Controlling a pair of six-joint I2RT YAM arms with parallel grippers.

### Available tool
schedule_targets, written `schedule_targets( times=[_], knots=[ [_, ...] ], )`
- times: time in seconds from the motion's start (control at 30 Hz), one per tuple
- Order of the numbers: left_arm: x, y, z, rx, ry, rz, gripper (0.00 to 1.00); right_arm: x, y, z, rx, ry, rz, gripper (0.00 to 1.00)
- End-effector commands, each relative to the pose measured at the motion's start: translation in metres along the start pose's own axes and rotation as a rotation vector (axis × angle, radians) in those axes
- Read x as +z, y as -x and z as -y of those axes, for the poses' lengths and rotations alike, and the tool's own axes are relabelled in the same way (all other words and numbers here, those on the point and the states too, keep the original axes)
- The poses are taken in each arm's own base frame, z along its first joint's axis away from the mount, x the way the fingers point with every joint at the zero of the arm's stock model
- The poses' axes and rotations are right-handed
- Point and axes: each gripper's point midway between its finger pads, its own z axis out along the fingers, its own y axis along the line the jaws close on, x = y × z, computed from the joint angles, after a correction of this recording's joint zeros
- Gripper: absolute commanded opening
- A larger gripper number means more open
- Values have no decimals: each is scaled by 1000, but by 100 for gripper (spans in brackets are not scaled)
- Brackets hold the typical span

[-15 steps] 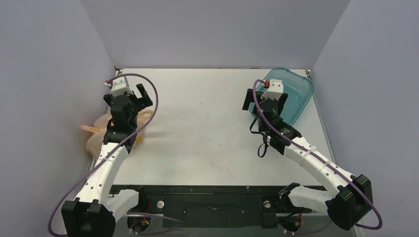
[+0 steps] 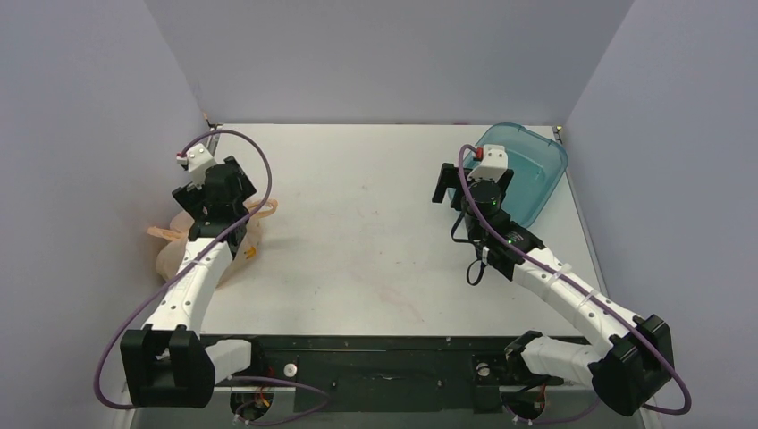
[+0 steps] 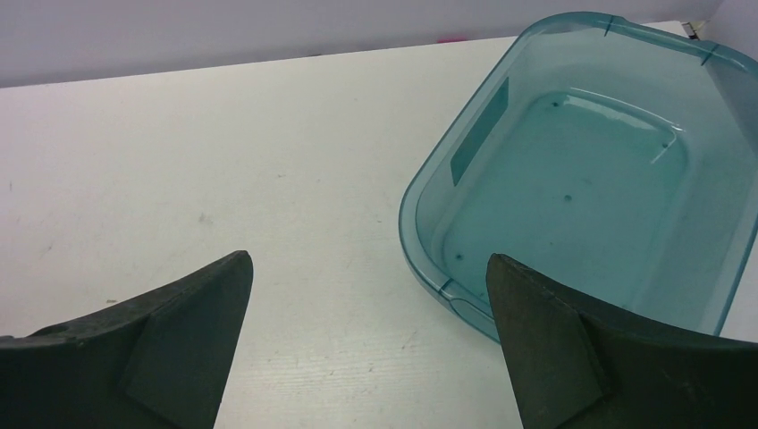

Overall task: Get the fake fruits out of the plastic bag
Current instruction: Move the plastic bag to the center of the board.

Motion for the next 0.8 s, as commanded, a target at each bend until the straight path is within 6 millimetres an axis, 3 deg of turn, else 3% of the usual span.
schedule_targets(
  times=[0.0,0.3,0.37,0.43,0.47,0.5,0.53,0.77],
  knots=[
    [6,21,-11,-57,99,47,98,-1,5,-14,50,61,2,100],
    [32,-22,-27,-57,310,-125,99,0,0,-21,62,81,-30,100],
    [36,-31,-22,-29,300,-171,91,0,-2,-22,61,81,-34,100],
    [40,-39,-10,-3,231,-203,74,0,-4,-21,59,78,-41,100],
    [42,-39,-5,-7,206,-203,57,0,-4,-21,57,78,-44,100],
    [42,-42,1,-3,169,-221,49,0,-4,-21,57,78,-45,100],
    [42,-43,4,1,153,-227,35,0,-3,-21,57,76,-44,100],
    [36,-52,42,105,-18,-293,1,2,-5,-23,58,76,-55,100]
  ],
)
